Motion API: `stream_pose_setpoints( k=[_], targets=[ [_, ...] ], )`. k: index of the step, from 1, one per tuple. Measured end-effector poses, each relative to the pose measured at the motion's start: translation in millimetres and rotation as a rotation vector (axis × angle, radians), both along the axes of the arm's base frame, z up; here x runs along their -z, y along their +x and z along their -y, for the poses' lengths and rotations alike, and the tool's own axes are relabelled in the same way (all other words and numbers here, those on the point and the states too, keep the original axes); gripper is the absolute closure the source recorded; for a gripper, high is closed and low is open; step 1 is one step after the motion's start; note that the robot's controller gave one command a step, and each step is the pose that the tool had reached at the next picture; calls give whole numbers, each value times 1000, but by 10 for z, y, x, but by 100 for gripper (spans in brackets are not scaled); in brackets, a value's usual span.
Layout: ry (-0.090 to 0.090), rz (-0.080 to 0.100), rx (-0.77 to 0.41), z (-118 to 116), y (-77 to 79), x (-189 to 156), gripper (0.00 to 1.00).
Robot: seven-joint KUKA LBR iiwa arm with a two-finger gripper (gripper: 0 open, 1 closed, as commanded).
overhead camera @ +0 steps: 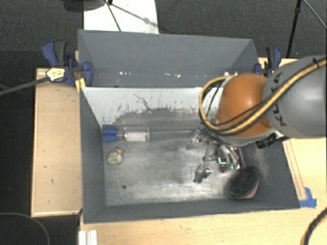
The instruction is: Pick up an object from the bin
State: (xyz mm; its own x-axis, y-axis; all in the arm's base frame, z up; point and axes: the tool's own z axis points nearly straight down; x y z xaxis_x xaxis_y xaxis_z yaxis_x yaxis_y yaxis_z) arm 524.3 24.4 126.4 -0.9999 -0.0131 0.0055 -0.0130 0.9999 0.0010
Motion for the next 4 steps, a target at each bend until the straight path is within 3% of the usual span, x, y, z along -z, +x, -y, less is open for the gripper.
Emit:
stream_pose_setpoints(
  k=[1, 2, 3, 4],
  targets=[
    [-4, 5, -56, 848, -2, 170, 0],
    [6, 21, -730, 1426, -180, 41, 0],
    [27, 26, -1451, 1408, -22, 533, 0],
    [14, 18, -1442, 1491, -14, 522, 100]
  ],
)
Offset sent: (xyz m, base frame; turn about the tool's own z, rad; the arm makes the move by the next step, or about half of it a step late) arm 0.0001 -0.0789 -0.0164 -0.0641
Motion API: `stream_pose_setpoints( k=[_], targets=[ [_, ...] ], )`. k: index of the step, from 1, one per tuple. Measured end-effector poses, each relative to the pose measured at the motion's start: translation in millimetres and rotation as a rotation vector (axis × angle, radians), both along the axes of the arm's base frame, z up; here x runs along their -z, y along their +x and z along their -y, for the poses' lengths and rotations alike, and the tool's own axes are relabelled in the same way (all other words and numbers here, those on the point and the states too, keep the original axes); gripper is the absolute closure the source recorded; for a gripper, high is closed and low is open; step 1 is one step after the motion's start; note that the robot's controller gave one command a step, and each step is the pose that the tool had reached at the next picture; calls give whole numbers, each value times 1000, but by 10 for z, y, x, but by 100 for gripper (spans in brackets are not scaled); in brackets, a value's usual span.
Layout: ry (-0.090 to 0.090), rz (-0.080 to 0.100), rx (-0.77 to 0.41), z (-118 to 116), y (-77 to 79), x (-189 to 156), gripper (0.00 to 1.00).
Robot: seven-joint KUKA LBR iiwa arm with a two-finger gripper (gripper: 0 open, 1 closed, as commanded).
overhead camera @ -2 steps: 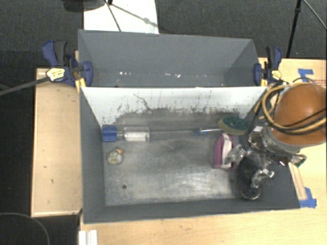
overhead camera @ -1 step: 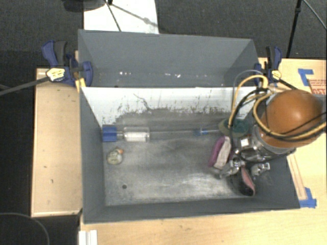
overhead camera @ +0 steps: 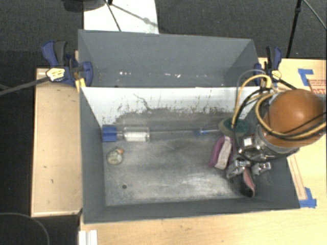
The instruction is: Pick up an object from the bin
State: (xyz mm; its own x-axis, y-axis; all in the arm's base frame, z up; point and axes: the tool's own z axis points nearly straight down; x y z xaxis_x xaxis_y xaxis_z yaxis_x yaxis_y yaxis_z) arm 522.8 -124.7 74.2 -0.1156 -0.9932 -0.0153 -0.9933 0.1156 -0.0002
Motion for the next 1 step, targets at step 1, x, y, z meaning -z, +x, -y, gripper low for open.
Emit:
stream_pose_setpoints(
  k=[1],
  targets=[
    [-16, 6, 20, 111, 22, -1495, 100]
  ],
)
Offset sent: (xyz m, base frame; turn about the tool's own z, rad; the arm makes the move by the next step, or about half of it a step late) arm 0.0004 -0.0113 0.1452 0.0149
